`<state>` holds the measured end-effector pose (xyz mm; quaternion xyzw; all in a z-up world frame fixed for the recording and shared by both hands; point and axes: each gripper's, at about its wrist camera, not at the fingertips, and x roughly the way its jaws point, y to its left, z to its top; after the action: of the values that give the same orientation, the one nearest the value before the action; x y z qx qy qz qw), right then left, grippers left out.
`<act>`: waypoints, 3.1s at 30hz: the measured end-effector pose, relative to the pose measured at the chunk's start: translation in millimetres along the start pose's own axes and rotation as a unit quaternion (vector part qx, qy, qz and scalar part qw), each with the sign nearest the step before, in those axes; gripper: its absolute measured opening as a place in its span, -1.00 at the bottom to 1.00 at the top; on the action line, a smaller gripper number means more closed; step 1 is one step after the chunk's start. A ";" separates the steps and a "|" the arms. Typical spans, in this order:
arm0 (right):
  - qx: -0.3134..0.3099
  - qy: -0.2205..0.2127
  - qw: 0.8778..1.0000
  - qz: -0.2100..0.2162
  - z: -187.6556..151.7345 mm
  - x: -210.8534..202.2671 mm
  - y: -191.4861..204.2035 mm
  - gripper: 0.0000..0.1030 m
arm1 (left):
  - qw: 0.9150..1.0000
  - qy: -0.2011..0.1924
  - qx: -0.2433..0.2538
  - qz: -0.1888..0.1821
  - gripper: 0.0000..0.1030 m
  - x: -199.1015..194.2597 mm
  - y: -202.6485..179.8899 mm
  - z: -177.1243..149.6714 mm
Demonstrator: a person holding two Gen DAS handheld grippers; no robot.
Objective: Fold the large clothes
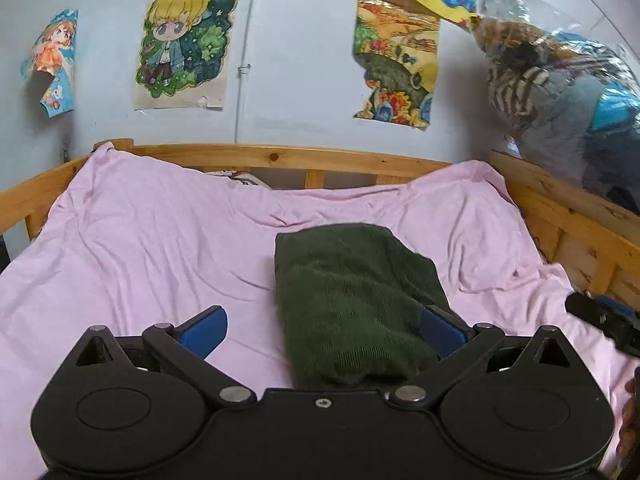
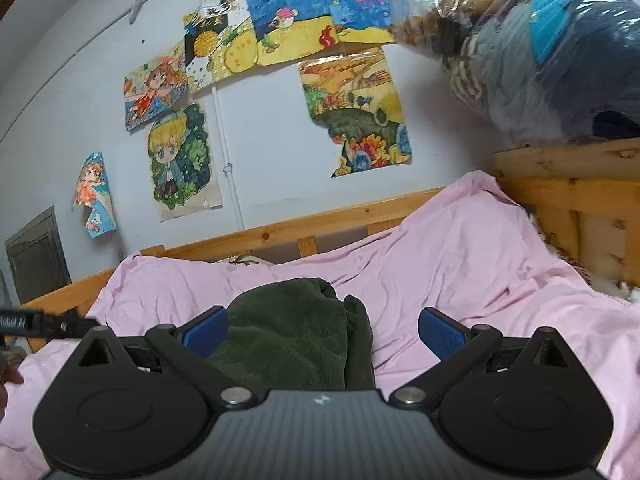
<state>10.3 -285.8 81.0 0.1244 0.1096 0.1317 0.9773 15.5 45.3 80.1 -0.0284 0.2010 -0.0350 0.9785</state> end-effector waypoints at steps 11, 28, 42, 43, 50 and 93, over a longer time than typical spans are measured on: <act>-0.016 0.012 1.000 -0.005 -33.2 -33.3 31.3 1.00 | 1.000 0.021 -0.003 0.011 0.99 -28.1 -0.1 -64.2; -0.007 0.021 1.000 -0.020 -34.6 -27.3 24.7 1.00 | 0.998 0.028 -0.033 0.038 0.99 -25.1 16.3 -65.9; -0.009 0.022 0.999 -0.022 -34.2 -26.6 22.5 1.00 | 0.998 0.023 -0.038 0.044 0.99 -28.8 16.4 -64.7; -0.008 0.022 0.999 -0.022 -34.1 -26.6 22.5 1.00 | 0.998 0.023 -0.038 0.043 0.99 -28.6 16.9 -64.6; -0.009 0.024 0.999 -0.023 -34.4 -25.7 20.2 1.00 | 0.998 0.024 -0.038 0.044 0.99 -28.6 16.9 -64.7; -0.026 0.072 0.995 -0.064 -42.3 -8.3 15.2 1.00 | 0.996 0.053 -0.040 0.064 0.99 -20.9 18.1 -71.4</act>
<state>-11.5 -264.9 46.6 0.0818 0.1836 0.0801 0.9763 -30.8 62.0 21.5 -0.0529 0.2553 0.0340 0.9648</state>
